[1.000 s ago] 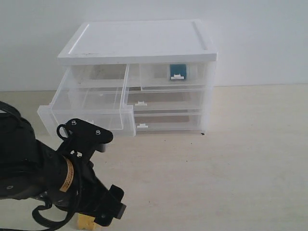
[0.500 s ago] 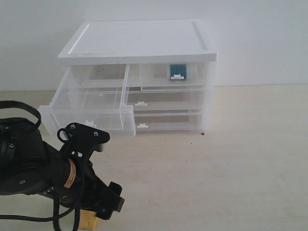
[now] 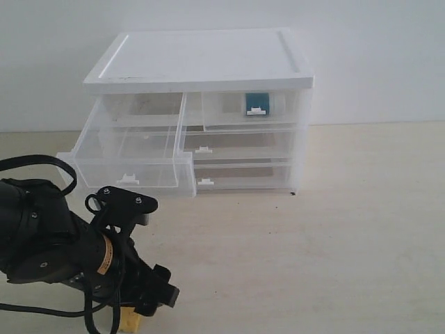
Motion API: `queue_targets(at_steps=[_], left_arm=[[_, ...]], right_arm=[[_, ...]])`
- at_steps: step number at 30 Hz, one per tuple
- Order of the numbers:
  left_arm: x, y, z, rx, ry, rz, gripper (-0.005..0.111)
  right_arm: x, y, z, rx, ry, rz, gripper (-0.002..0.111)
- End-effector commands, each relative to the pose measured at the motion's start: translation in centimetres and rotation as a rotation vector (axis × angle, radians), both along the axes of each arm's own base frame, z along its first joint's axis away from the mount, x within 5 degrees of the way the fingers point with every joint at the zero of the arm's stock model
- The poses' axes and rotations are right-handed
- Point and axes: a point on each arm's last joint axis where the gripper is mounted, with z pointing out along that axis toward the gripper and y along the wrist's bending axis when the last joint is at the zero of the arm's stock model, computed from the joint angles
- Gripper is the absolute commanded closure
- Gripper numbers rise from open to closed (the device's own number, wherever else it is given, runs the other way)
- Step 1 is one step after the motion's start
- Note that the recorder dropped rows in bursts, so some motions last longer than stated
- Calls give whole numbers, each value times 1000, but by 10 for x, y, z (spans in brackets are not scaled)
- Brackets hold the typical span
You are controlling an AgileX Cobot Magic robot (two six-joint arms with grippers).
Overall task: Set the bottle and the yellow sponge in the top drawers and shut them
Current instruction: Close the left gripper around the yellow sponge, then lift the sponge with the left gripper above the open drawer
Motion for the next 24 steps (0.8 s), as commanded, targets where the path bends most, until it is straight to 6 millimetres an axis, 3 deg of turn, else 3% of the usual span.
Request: queue_targets(at_steps=[1, 6, 7, 13, 18, 24], left_arm=[[2, -1, 1, -15, -7, 6, 54], [3, -1, 1, 5, -30, -39, 98], [3, -1, 2, 9, -35, -47, 102], [0, 3, 20, 36, -68, -71, 102], [-16, 2, 57, 26, -129, -154, 102], [-43, -1, 101, -49, -109, -416, 102]], right_arm=[[0, 0, -1, -5, -9, 3, 108], [0, 0, -1, -5, -9, 3, 108], [0, 0, -1, -5, -9, 3, 108], [0, 0, -1, -5, -9, 3, 108], [0, 0, -1, -5, -9, 3, 108], [0, 0, -1, -5, -9, 3, 108]])
